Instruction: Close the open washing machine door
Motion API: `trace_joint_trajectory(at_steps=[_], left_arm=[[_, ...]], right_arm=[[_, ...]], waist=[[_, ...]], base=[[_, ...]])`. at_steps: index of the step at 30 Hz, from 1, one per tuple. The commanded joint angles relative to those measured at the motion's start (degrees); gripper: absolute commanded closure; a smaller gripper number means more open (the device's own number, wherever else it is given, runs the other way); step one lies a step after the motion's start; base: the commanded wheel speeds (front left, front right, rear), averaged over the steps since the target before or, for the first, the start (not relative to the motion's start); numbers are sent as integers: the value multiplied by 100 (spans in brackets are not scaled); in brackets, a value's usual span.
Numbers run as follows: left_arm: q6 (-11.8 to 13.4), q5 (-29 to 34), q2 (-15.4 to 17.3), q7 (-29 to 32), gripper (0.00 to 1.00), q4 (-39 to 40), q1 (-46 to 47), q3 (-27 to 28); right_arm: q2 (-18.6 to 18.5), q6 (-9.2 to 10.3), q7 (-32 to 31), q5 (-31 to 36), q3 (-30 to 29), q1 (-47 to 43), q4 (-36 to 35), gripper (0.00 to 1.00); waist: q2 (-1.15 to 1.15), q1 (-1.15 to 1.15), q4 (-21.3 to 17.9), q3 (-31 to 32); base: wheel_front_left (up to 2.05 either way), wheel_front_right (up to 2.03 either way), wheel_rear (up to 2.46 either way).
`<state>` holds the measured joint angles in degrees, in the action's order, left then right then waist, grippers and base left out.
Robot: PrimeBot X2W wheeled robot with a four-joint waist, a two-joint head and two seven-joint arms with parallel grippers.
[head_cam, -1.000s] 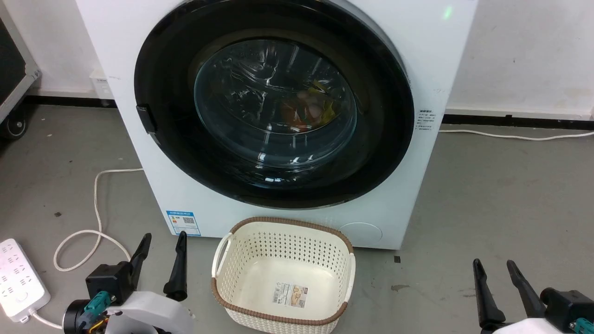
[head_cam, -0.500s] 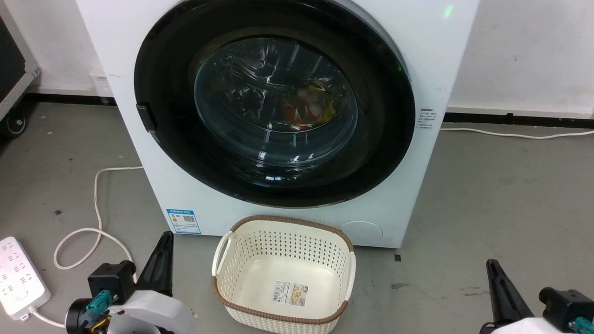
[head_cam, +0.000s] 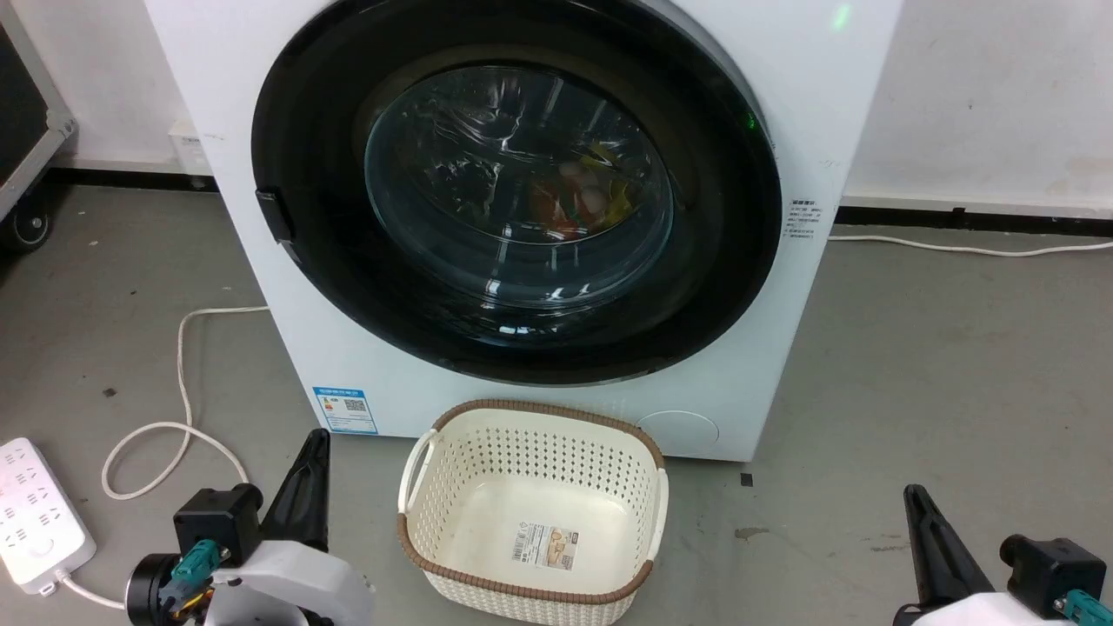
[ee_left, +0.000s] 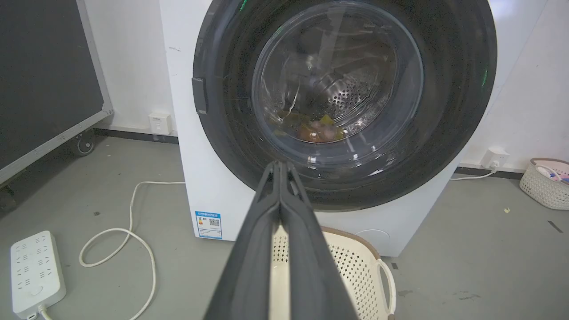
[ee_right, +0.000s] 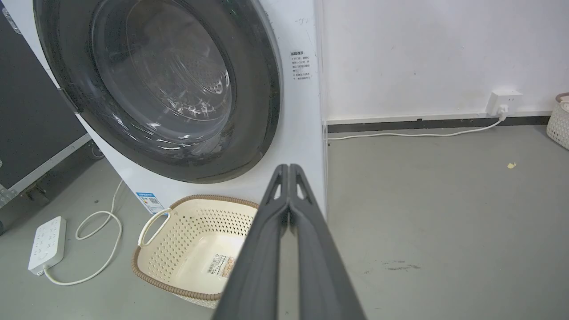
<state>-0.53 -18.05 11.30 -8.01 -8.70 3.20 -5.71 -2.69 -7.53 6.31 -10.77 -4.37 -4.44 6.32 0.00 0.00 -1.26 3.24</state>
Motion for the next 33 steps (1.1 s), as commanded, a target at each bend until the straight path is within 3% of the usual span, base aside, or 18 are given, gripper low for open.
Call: trace_joint_trajectory(at_steps=[1,33], left_arm=[[9,69,-32,37,100,41,-49,34],[22,580,-271,262,100,285,-129,192]], right_arm=[[-3,1,-15,60,16,68,-55,100],[-8,2,-197,360,140,179,-225,100]], waist=[[0,0,1,-3],[0,0,38,-98]], base=[[0,0,0],[0,0,0]])
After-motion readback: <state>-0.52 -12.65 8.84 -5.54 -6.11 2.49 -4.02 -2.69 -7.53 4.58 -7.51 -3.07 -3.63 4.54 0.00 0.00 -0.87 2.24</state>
